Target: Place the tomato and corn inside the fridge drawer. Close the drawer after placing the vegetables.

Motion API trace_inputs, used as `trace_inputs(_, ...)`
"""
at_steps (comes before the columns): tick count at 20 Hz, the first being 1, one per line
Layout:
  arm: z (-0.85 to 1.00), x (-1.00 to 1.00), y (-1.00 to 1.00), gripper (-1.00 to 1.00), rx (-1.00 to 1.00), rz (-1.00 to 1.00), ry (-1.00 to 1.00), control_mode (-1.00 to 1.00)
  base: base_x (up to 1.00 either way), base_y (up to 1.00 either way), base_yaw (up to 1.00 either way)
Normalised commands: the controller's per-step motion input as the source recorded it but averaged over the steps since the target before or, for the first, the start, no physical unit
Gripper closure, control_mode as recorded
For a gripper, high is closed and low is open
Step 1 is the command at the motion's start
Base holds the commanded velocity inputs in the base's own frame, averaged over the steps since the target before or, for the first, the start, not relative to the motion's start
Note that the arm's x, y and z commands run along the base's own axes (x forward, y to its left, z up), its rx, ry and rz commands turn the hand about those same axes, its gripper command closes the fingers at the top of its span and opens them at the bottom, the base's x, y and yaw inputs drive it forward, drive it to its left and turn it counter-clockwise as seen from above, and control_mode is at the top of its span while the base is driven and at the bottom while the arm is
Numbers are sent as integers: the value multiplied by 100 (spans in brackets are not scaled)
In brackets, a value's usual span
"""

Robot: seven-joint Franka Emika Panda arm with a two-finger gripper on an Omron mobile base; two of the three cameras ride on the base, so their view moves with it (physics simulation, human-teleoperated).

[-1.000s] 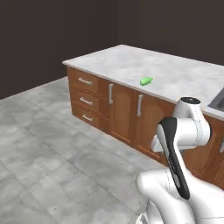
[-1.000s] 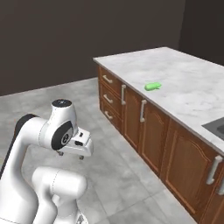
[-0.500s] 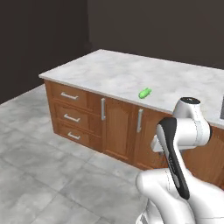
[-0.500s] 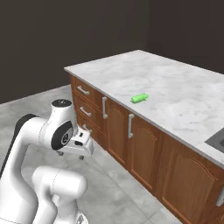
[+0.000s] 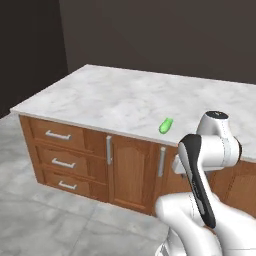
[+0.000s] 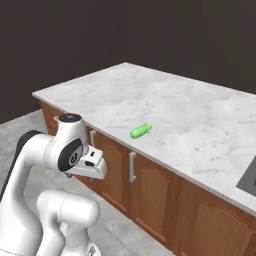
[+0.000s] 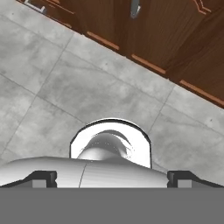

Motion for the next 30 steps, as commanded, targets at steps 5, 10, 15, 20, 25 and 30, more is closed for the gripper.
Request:
trace_inputs(5, 0, 0, 0, -100, 0, 0, 0, 100, 62, 12, -42)
trace_inputs(10, 0, 0, 0, -100, 0, 0, 0, 100, 44, 20, -46)
trace_inputs(15, 0, 0, 0, -100, 0, 0, 0, 100, 25, 42, -33)
trace_inputs(20, 0, 0, 0, -100, 0, 0, 0, 100, 56, 43, -18)
trace_inputs(25, 0, 0, 0, -100, 0, 0, 0, 100, 72, 38, -13)
trace_inputs(30, 0, 0, 0, -100, 0, 0, 0, 100, 41, 27, -5)
